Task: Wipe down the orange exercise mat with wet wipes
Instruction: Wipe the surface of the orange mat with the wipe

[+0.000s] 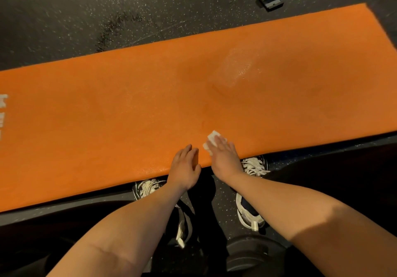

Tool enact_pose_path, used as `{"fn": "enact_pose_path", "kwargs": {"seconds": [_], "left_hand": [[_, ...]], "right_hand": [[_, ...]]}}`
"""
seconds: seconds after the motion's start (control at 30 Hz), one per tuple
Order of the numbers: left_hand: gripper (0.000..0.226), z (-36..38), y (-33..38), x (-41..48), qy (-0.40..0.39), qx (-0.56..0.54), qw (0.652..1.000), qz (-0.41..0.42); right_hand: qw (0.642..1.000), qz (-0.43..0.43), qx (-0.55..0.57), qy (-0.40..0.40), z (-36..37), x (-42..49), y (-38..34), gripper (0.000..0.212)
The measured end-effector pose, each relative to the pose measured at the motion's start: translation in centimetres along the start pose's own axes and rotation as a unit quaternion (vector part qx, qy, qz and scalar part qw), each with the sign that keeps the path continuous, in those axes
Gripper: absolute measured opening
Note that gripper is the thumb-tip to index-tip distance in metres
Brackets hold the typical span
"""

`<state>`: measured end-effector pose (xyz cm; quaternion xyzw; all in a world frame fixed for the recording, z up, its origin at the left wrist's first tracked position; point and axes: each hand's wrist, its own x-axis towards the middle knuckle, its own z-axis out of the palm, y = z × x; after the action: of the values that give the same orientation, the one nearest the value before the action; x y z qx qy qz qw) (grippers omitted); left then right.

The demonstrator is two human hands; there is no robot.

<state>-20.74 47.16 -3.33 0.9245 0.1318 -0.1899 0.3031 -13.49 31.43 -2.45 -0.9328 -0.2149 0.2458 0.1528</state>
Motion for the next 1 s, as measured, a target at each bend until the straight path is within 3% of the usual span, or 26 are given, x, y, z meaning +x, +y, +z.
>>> {"fn": "enact_pose_path", "kwargs": {"seconds": [0.07, 0.17, 0.3, 0.37, 0.6, 0.83, 1.0], "left_hand": [[0.061, 0.3, -0.5, -0.2, 0.007, 0.011, 1.0, 0.009], [0.061, 0.4, -1.1, -0.2, -0.003, 0.049, 0.999, 0.019], [0.045, -0.2, -1.2, -0.2, 0.009, 0.081, 0.996, 0.023], [0.03, -0.3, -0.6, -0.3, 0.038, 0.068, 0.997, 0.02], [0.017, -0.7, -0.4, 0.2, 0.041, 0.033, 0.999, -0.001], [0.003, -1.7, 1.2, -0.9, 0.058, -0.04, 0.995, -0.072], [0.008, -2.0, 2.4, -1.9, 0.077, -0.028, 0.992, -0.095]], "right_hand": [[0.998, -0.055, -0.022, -0.033, 1.1, -0.4, -0.8, 0.055], [0.996, -0.061, -0.038, -0.044, 0.9, -0.6, 0.4, 0.054], [0.996, 0.077, -0.041, 0.006, -1.1, -1.3, 3.1, 0.062], [0.994, 0.106, -0.033, 0.003, -1.2, -1.2, 2.5, 0.065], [0.997, -0.031, -0.05, -0.048, 0.9, -1.8, 1.0, 0.052], [0.997, 0.029, 0.03, -0.058, 0.1, -0.6, 1.3, 0.053], [0.998, 0.031, 0.04, -0.042, 0.0, -0.9, 0.5, 0.061]]}}
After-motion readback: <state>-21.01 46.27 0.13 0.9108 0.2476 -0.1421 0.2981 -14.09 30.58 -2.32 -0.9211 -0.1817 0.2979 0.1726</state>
